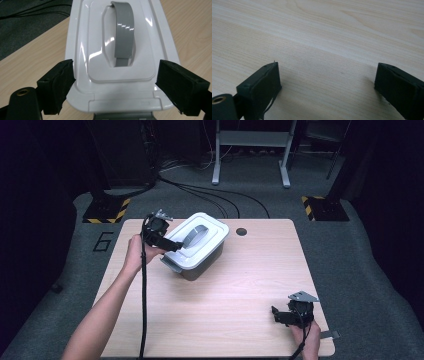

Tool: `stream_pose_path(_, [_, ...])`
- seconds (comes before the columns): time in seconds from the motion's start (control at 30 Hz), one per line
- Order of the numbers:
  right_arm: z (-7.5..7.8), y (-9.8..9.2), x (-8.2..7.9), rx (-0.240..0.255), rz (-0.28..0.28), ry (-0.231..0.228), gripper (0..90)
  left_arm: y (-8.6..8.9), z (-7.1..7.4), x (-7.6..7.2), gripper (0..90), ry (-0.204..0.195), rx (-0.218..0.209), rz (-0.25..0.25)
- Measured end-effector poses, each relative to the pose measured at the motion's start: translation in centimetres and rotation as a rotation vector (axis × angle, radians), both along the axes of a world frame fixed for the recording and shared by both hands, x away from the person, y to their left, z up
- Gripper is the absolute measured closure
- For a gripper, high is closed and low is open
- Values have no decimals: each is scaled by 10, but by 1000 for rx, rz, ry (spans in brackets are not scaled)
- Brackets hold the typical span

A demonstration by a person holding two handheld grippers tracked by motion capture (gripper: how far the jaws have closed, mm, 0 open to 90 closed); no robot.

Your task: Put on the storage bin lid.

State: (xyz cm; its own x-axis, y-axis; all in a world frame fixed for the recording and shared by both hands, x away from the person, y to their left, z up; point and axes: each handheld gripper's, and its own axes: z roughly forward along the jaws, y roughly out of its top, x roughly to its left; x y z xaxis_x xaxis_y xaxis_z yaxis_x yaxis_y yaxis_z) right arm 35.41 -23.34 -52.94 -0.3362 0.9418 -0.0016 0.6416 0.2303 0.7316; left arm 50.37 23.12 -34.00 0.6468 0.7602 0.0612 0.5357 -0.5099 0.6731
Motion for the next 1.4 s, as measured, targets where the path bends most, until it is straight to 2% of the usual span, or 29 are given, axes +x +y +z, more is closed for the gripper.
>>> stream_pose_path(0.03, [0, 0, 0, 0, 0, 0, 55, 0, 0, 0, 136, 0, 0, 0])
stream_pose_path(0.07, [0, 0, 0, 1, -1, 1, 55, 8, -2, -5, 127, -4, -6, 16])
stream_pose_path(0.1, [0, 0, 0, 1, -1, 1, 55, 8, -2, -5, 121, -4, -6, 16])
stream_pose_path(0.23, [0, 0, 0, 1, -1, 1, 54, 26, -6, -16, 109, -3, -4, 28])
stream_pose_path(0.43, [0, 0, 0, 1, -1, 1, 55, 41, -16, -22, 97, -5, -10, 60])
stream_pose_path(0.53, [0, 0, 0, 1, -1, 1, 55, 53, -29, -25, 96, 9, -16, 81])
stream_pose_path(0.57, [0, 0, 0, 1, -1, 1, 54, 53, -29, -25, 96, 9, -16, 81])
stream_pose_path(0.6, [0, 0, 0, 1, -1, 1, 55, 58, -36, -26, 98, 27, -15, 84])
stream_pose_path(0.63, [0, 0, 0, 1, -1, 1, 55, 58, -36, -26, 99, 27, -15, 84])
stream_pose_path(0.67, [0, 0, 0, 1, -1, 1, 55, 63, -45, -28, 100, 42, -15, 94])
stream_pose_path(0.77, [0, 0, 0, 1, -1, 1, 55, 71, -57, -31, 101, 61, -13, 107])
stream_pose_path(0.8, [0, 0, 0, 1, -1, 1, 55, 71, -57, -31, 101, 61, -13, 107])
stream_pose_path(0.83, [0, 0, 0, 1, -1, 1, 55, 77, -65, -33, 101, 75, -21, 118])
stream_pose_path(1.27, [0, 0, 0, 1, -1, 1, 55, 103, -119, -48, 100, 171, -48, 178])
stream_pose_path(1.3, [0, 0, 0, 1, -1, 1, 55, 103, -119, -48, 99, 171, -48, 178])
stream_pose_path(1.33, [0, 0, 0, 1, -1, 1, 54, 106, -128, -51, 95, 181, -48, 194])
stream_pose_path(1.37, [0, 0, 0, 1, -1, 1, 54, 106, -128, -51, 90, 181, -48, 194])
stream_pose_path(1.4, [0, 0, 0, 1, -1, 1, 54, 110, -137, -54, 87, 187, -51, 206])
